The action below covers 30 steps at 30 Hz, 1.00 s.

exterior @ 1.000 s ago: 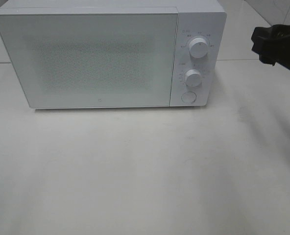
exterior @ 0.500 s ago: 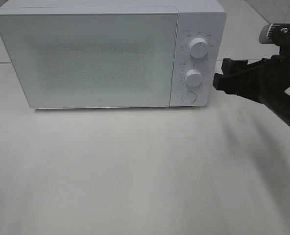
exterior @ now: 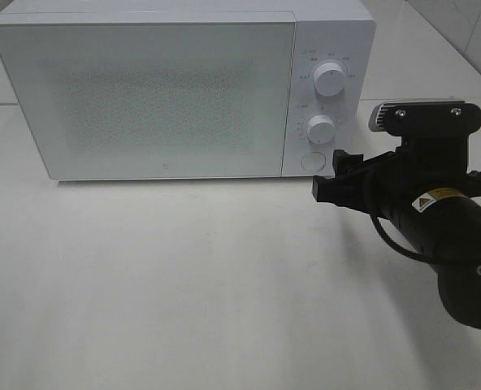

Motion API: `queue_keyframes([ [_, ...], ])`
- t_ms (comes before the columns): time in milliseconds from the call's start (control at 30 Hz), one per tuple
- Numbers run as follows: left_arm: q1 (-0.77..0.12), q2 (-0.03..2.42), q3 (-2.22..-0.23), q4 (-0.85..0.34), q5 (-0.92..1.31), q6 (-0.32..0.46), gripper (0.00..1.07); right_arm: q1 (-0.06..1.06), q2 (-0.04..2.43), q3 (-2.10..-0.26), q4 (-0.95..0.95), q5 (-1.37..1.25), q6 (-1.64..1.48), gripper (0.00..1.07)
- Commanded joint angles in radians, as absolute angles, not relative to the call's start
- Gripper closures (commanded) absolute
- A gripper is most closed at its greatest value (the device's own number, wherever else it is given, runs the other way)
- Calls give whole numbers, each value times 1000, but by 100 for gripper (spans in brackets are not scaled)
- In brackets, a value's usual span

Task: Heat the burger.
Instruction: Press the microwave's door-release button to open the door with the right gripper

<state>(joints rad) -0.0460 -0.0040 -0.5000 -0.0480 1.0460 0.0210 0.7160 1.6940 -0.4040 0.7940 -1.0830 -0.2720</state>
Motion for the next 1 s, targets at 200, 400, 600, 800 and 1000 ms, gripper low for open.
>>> queue_keyframes([
  [200, -44, -24, -497, -54, 1037, 20, 9, 726, 1714, -411, 796, -1095, -181, 36],
  [400, -44, -24, -497, -54, 1037, 20, 9, 726, 1714, -411, 796, -1087, -29, 37],
  [600, -44, -24, -497, -54, 1037, 20, 9, 726, 1714, -411, 796, -1087, 265, 42],
  [800, -44, -24, -497, -54, 1037, 20, 9, 726, 1714, -411, 795, -1087, 586, 50],
  [1000, -44, -24, -497, -54, 1037, 20, 9, 726, 1714, -411, 795, -1087, 925, 62],
])
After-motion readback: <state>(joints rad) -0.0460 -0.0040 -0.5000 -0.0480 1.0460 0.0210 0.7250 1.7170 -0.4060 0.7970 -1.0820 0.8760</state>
